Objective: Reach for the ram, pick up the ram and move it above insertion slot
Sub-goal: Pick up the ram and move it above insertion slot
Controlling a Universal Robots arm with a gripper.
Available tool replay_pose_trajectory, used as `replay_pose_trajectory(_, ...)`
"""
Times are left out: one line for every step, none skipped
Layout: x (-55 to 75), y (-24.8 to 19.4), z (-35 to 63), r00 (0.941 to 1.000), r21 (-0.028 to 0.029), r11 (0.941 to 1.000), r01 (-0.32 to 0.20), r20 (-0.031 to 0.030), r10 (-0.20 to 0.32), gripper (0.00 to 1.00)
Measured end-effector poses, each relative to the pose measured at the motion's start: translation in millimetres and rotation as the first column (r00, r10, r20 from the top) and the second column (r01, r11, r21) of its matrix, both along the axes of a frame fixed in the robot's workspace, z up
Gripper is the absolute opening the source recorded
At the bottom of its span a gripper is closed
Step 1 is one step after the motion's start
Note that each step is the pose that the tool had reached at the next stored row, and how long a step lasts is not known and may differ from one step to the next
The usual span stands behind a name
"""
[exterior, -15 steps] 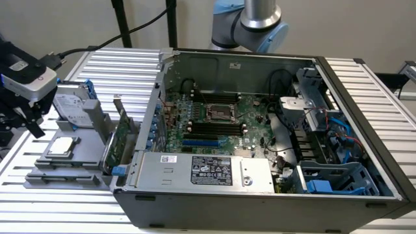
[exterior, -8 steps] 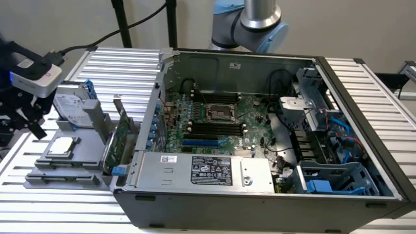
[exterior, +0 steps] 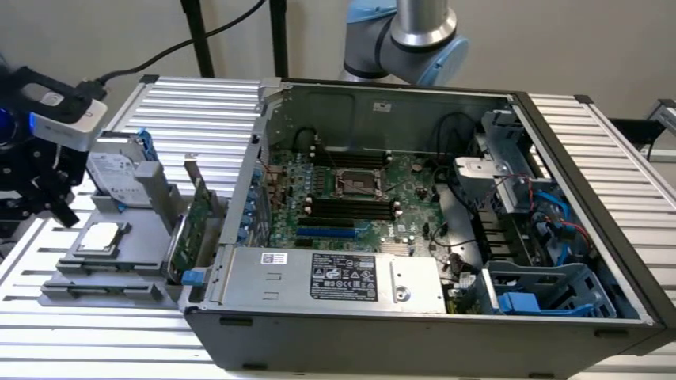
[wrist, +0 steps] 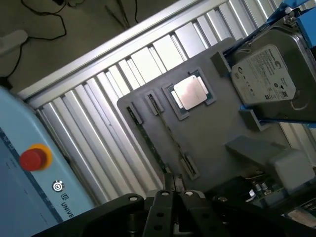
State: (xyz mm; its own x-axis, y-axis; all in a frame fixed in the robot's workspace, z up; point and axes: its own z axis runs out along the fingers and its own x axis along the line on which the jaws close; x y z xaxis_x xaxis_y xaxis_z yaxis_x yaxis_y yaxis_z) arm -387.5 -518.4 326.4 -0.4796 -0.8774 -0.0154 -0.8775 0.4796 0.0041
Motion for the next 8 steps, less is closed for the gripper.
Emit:
replay_pose_trajectory(0.0,0.0,-0.4,0.9998,-0.0002,0.9998,-0.018,0.0008,0.018,0.11)
replay_pose_trajectory(0.0,0.0,-0.9,0.9994,-0.0005,0.9994,-0.036,0.0017,0.036,0.11)
replay_pose_trajectory(0.0,0.0,-1.3,0.9984,-0.0008,0.9985,-0.056,0.0025,0.056,0.11)
replay_pose_trajectory(0.0,0.0,-1.8,0.9973,-0.0011,0.9973,-0.073,0.0032,0.073,0.11)
replay_pose_trajectory(0.0,0.0,-2.2,0.9958,-0.0014,0.9959,-0.091,0.0039,0.091,0.11)
replay_pose_trajectory(0.0,0.0,-2.6,0.9941,-0.0017,0.9941,-0.109,0.0047,0.109,0.11)
replay_pose_trajectory(0.0,0.0,-3.1,0.9919,-0.002,0.9919,-0.127,0.0054,0.127,0.11)
replay_pose_trajectory(0.0,0.0,-3.6,0.9895,-0.0022,0.9895,-0.145,0.0058,0.145,0.11)
